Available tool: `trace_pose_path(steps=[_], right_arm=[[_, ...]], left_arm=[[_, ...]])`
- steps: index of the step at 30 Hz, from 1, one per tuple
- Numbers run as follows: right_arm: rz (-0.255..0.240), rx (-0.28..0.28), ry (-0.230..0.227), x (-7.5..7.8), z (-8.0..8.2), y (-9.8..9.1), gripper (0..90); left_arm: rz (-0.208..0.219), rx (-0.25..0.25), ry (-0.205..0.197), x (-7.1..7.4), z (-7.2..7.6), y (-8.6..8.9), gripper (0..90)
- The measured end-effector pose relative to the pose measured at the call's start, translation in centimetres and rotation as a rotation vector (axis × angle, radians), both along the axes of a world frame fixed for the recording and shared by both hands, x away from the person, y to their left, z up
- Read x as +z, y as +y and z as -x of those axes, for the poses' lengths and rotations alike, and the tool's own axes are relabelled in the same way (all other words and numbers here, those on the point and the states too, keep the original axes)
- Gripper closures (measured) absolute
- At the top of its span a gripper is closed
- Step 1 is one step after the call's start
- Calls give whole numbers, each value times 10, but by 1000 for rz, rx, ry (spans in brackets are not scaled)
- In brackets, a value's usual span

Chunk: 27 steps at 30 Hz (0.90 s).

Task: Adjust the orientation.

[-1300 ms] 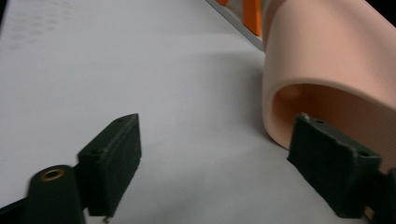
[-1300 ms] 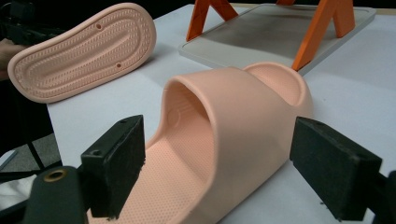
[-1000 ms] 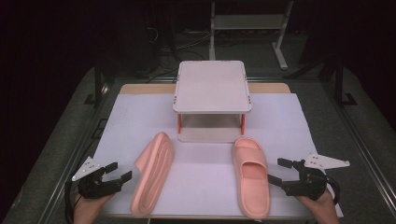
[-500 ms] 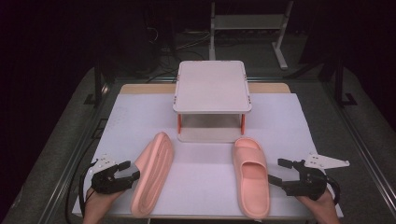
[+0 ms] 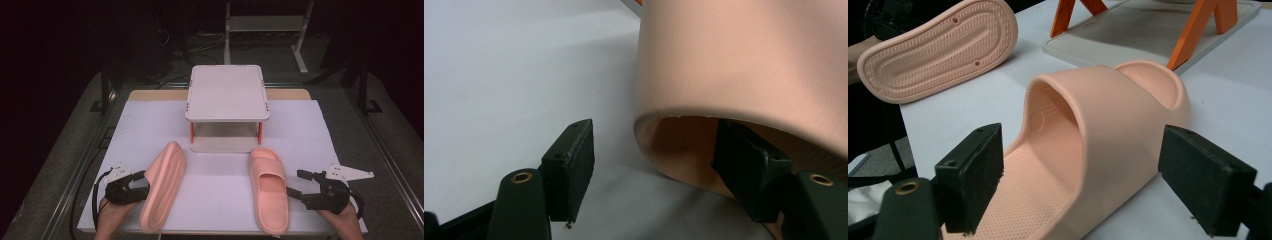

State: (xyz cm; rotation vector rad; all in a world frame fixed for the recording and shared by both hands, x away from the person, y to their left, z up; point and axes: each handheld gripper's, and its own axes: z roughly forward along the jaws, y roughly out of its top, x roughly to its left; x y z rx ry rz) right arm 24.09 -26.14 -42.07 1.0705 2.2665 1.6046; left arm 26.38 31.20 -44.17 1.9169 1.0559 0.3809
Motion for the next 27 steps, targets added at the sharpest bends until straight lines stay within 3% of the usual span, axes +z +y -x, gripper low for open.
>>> trace_pose_path(steps=[27], right_arm=[[3,2,0,0,-1,2,180]], left_arm=[[8,-17,-12,3,-2,-10,317]])
